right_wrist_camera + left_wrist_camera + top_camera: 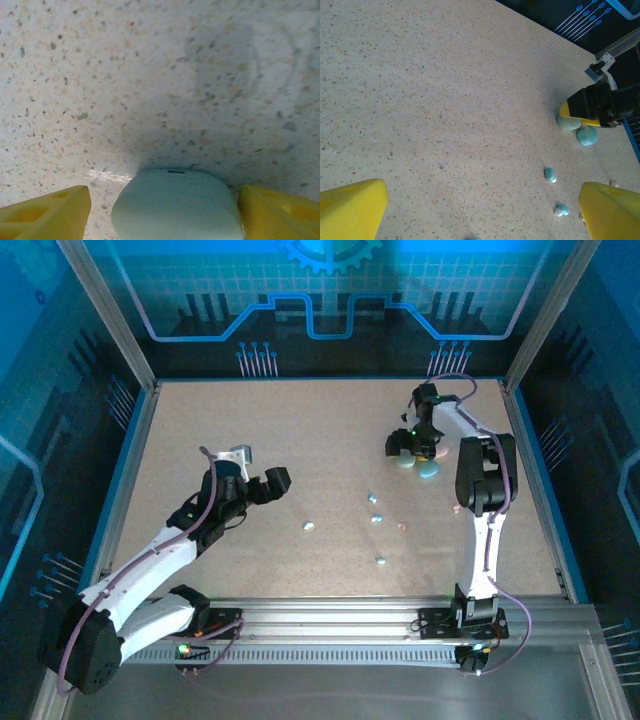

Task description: Insert wireless bluetooth earbuds into charging case

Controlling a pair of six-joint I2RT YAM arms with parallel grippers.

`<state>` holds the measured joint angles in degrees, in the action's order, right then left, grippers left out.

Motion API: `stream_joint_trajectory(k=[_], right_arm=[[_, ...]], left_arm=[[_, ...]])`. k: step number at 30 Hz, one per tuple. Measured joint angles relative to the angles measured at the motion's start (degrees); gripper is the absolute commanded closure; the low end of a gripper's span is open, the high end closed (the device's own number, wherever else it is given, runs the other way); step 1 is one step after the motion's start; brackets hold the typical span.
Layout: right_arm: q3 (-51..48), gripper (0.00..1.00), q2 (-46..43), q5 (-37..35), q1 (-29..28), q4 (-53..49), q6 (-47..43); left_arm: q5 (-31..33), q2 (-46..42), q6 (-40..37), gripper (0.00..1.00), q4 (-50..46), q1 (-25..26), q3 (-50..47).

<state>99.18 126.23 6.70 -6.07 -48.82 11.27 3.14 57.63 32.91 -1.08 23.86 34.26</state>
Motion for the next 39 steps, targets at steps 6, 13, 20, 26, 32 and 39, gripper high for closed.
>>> stream_joint_trajectory(k=[6, 13, 20, 26, 32, 39], right_arm=[[-3.8, 0.22, -2.4, 1.5, -2.5, 0.2, -0.2], [-7.8, 0.23, -5.9, 4.5, -5.8, 0.3, -0.2], [-8.8, 0.21, -8.1, -3.5, -7.7, 0.8, -0.4], [-9.6, 0.22, -9.0, -9.6, -7.8, 2.5, -0.3], [-8.8, 0.24, -8.4, -9.4, -8.6, 3.0, 4.6], [-5.9, 0.27, -5.9, -9.3, -10.1, 3.0, 14.1]], left_arm=[[0.0, 0.0, 0.0, 0.01, 0.0, 0.0, 0.0], [0.0, 0.2, 0.0, 0.01, 0.0, 0.0, 0.0], [0.0, 0.6, 0.0, 0.01, 0.0, 0.0, 0.1], [0.0, 0.6, 0.0, 0.01, 0.0, 0.0, 0.1], [0.0, 0.6, 0.0, 0.01, 0.0, 0.0, 0.1], [0.0, 0.9, 0.0, 0.01, -0.2, 0.0, 0.1]])
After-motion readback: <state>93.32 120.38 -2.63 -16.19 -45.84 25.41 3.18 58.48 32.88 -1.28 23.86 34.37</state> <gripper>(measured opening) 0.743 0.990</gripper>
